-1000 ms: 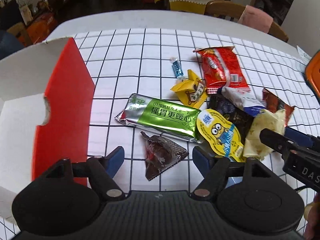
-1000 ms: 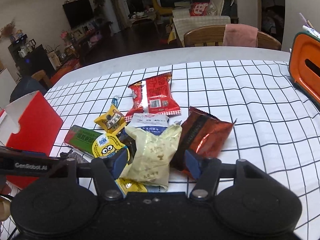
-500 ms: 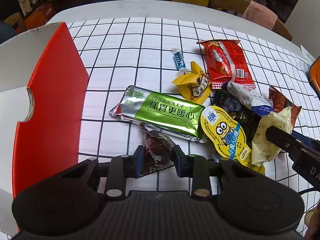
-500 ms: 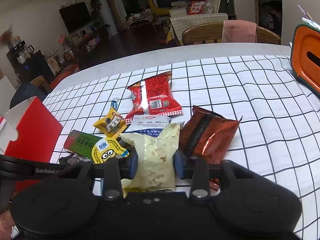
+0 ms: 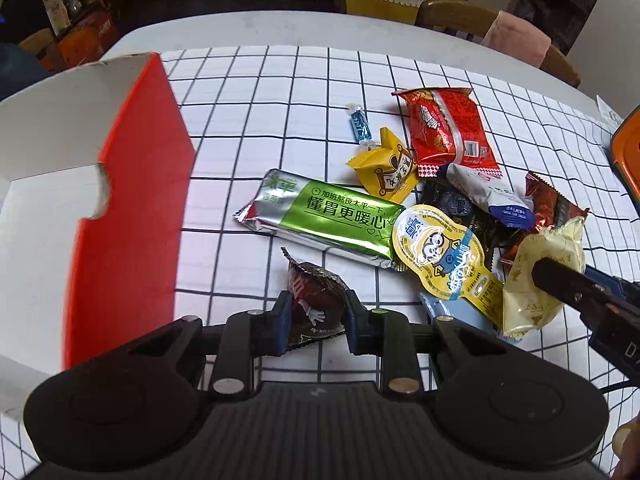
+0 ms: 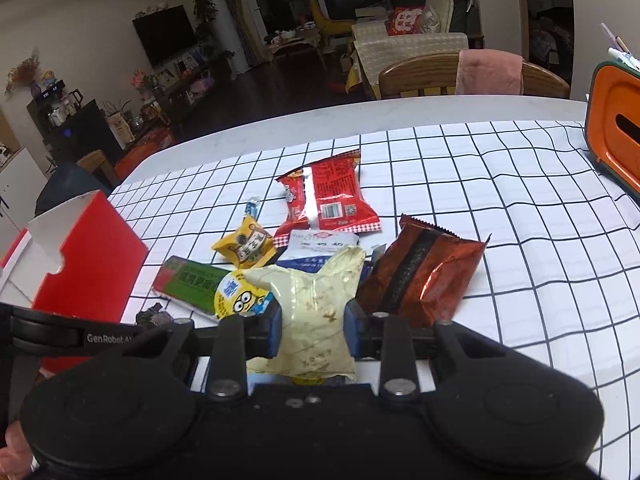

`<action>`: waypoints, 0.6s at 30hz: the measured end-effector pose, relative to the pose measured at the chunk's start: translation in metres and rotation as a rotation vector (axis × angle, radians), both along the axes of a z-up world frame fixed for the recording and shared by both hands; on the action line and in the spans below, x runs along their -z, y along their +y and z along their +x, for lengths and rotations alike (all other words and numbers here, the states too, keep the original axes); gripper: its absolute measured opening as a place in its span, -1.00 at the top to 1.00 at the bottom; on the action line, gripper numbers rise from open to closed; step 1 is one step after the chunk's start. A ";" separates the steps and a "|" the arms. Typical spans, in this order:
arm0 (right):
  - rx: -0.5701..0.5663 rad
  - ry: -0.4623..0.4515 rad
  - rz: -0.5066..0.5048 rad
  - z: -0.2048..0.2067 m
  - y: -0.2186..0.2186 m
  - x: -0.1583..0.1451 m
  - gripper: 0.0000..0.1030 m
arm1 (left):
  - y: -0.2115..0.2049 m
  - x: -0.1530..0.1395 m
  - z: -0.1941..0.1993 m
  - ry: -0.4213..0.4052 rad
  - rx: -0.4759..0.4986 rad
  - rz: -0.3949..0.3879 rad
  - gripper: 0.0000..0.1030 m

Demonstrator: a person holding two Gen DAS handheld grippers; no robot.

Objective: Organize snacks
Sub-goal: 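Carry both packets into the cardboard box and open both tools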

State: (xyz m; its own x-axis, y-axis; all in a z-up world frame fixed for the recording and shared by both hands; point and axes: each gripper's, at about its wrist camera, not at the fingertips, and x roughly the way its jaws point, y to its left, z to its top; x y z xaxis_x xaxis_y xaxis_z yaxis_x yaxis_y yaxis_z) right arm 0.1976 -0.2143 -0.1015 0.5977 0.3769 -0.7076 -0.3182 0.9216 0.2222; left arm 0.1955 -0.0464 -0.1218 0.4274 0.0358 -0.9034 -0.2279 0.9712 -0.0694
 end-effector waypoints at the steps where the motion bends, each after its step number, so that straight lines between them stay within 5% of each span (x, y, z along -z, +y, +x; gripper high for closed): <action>1: -0.006 0.002 0.000 -0.002 0.000 -0.002 0.43 | 0.000 -0.004 -0.003 -0.004 -0.001 0.003 0.50; 18: -0.119 -0.070 0.024 -0.056 0.019 -0.081 0.43 | 0.030 -0.102 -0.067 -0.150 0.078 -0.003 0.50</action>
